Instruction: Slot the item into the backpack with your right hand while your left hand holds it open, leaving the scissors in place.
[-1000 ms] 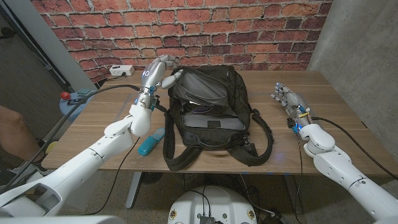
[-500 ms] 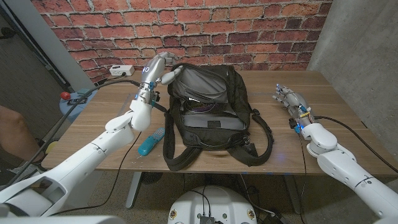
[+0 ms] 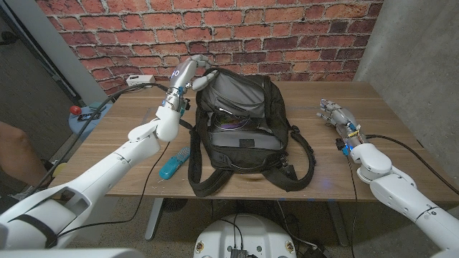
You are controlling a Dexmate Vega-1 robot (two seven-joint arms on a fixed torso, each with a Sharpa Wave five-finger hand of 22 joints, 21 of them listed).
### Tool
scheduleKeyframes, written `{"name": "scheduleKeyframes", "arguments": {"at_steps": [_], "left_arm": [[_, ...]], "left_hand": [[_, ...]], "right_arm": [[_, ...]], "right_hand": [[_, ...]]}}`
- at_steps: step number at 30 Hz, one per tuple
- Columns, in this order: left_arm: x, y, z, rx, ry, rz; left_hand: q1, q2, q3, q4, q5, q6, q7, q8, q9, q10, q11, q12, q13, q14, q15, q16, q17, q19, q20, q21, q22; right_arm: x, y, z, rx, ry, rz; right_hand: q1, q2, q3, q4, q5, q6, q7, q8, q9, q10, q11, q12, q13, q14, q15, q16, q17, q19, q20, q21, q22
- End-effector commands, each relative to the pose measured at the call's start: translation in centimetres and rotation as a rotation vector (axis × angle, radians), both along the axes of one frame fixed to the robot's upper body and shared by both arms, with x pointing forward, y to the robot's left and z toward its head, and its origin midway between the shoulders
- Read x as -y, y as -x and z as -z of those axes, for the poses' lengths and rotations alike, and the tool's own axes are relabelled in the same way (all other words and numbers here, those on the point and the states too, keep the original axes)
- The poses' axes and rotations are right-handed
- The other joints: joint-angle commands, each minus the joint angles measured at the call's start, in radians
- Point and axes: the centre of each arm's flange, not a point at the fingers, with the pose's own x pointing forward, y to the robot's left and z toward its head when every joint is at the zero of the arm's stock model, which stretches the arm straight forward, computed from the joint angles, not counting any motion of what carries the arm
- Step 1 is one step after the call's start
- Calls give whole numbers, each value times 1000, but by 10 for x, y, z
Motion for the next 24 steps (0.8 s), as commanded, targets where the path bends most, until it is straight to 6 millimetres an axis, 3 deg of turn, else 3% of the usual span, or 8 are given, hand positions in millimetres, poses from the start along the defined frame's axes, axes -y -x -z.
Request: {"name": "scheduleKeyframes", "arguments": {"at_steps": [1,7,24], "left_arm": [[20,-13,-11,-23,-22,52],[25,-17,-13,-46,-11,69],[28,-25,-10,-101,26,76]], "left_hand": [[45,34,11,0,7,4,3,9,3,10,-1,5,6,8,4,-5,2,-3,1,1,-1],[45,33,15,0,10,3,6,12,4,11,0,7,8,9,4,-8,1,-4,1,0,-1],[42,30,30,0,22,-2,11,26,18,12,2,11,14,14,6,-18,0,-6,1,-1,-1]], "right_arm": [[3,9,-1,-33,96,95],[4,11,-3,-56,147,127],[4,10,-24,-107,281,198]], "right_hand": [[31,-8,2,-8,6,23,7,12,4,25,6,9,6,28,-28,10,1,29,-38,9,0],[65,-29,3,-14,6,37,16,14,4,44,10,15,11,52,-25,14,-1,49,-30,8,0],[140,-58,-7,-6,3,118,27,34,8,117,24,43,33,131,-24,36,7,129,-25,15,2]]}}
